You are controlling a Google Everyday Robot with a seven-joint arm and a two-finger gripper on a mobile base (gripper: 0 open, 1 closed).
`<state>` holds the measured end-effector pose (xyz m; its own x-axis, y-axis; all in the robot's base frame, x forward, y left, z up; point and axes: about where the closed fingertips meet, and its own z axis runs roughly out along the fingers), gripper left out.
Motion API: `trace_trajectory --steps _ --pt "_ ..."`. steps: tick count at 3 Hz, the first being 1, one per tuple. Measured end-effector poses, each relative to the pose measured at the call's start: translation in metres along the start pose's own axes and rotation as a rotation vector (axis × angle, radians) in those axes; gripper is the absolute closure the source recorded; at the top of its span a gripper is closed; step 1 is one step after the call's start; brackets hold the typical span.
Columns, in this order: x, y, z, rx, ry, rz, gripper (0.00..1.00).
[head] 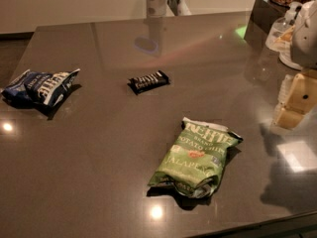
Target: Move green jalapeno chip bag near rxbar chocolate
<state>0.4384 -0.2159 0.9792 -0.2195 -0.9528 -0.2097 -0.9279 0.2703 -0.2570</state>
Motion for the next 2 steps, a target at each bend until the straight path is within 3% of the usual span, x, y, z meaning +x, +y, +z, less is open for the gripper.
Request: trace_trajectory --steps 1,2 --pt "0.0 0.0 0.0 0.0 0.0 0.0 0.0" --pt "-0.016 0.014 0.018 -0.038 -0.025 -0.093 0.0"
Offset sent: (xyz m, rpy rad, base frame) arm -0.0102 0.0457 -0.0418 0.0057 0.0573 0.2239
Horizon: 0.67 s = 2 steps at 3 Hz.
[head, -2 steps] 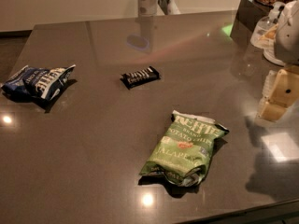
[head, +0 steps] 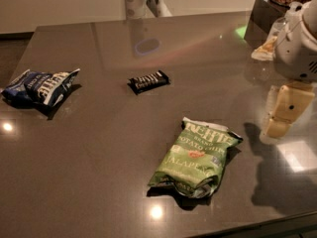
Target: Move green jalapeno chip bag near rxbar chocolate
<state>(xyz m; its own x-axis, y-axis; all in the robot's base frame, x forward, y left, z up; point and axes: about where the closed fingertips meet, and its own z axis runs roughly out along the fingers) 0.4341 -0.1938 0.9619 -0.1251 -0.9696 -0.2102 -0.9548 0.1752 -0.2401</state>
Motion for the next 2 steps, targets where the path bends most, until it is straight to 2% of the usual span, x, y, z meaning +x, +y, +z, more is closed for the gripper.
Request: trace_trajectory --steps 1,2 --pt "-0.018 0.018 0.027 -0.061 -0.058 -0.088 0.0" --pt "-0.041 0.033 0.047 -0.089 -0.09 -0.19 0.0"
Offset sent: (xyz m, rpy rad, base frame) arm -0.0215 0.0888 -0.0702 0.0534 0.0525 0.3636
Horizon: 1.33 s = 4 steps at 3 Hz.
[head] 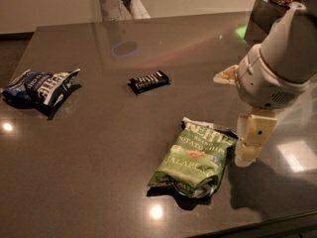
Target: Move green jalapeno chip bag near rxbar chocolate
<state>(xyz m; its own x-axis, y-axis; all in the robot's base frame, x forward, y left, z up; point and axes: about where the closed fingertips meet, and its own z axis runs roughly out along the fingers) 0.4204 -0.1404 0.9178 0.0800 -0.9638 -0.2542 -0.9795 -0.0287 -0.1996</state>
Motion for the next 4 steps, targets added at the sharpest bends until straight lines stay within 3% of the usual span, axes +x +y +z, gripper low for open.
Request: trace_trajectory --steps 1,3,4 --pt "-0.017 0.004 0.024 -0.039 -0.018 -0.072 0.0" --pt "-0.023 0.014 0.057 -0.13 -0.024 -0.126 0.0" --pt "-0.022 0.016 0.066 -0.186 -0.018 -0.123 0.14"
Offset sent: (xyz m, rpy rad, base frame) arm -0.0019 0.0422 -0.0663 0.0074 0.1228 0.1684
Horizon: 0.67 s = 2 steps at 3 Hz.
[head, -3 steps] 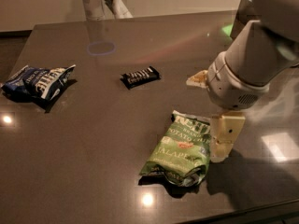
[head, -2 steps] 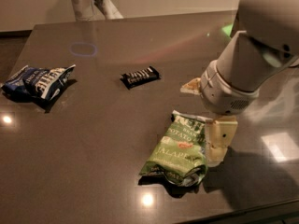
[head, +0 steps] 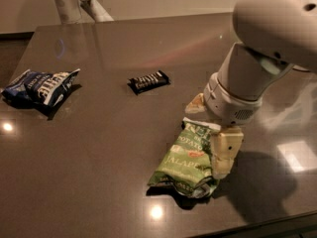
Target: Move green jalapeno chip bag near rxbar chocolate
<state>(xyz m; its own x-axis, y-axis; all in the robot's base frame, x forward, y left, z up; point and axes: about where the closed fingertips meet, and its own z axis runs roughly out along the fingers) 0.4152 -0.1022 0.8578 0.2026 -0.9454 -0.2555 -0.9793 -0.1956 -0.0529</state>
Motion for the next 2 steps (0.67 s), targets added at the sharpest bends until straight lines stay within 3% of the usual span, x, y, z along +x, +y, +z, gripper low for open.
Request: trace_trajectory --steps 1,2 --pt "0.001 -0.001 0.005 -0.03 0.01 0.014 0.38" --pt "0.002 -0.015 -0.004 -0.005 0.025 0.056 0.61"
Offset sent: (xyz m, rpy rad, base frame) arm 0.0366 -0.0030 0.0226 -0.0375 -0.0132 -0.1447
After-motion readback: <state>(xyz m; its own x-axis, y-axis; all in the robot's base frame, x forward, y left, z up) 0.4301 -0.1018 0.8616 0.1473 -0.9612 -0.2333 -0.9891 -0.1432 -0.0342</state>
